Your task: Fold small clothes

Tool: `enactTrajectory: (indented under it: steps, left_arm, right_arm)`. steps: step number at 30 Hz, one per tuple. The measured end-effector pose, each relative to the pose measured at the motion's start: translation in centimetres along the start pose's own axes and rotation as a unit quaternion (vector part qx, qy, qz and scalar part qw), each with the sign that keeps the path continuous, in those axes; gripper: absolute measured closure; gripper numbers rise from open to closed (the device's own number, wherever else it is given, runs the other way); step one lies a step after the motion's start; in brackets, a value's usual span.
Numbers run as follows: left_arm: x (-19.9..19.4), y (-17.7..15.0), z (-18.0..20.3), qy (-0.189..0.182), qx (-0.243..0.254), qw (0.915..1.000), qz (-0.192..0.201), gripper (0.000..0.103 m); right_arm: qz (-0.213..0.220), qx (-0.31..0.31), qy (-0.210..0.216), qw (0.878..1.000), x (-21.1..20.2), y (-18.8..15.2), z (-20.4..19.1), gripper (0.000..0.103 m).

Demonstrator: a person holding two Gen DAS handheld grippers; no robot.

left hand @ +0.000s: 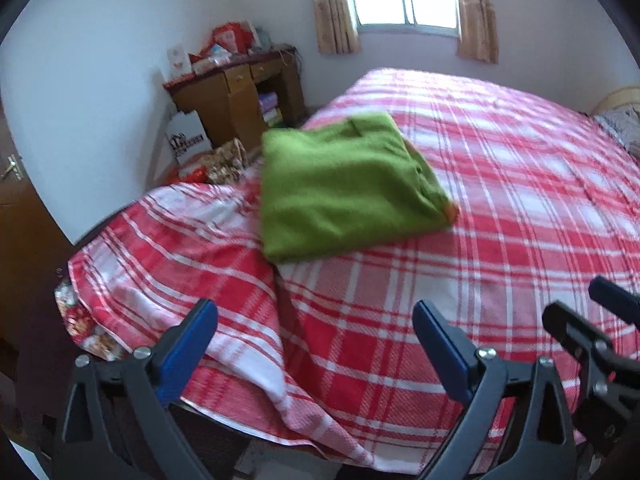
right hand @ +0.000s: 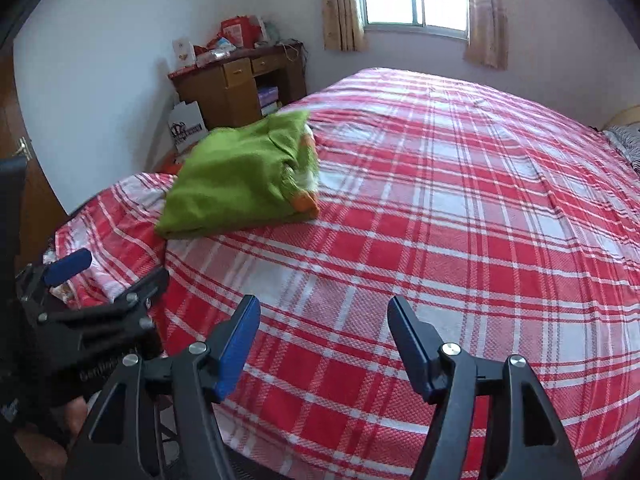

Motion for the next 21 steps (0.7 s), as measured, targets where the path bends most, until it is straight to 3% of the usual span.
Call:
enactTrajectory:
  steps: [12, 21]
  left_arm:
    - [-8.3, 4.2, -4.0, 0.022, -0.037, 0.9915, 0.123, 0.000]
    - [-13.7, 5.3, -5.2, 0.009, -0.054, 0.9794, 0.194, 0.000]
  right_arm:
    - [0.113, -0.046, 0.015, 0.992, -8.1, 4.5, -4.4, 0.036]
    - [0.269, -0.039, -0.015, 0.962, -16.8, 8.0, -6.1, 0.026]
Point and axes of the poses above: each gripper's, at about its wrist camera, not at the fingertips, and x roughly the way its jaws point, z to its right, y to its top, the point moved 8 cm from there along x, roughly the way its jaws point, and after that the axes turned 7 degrees about -z, right-handed, at the moved point
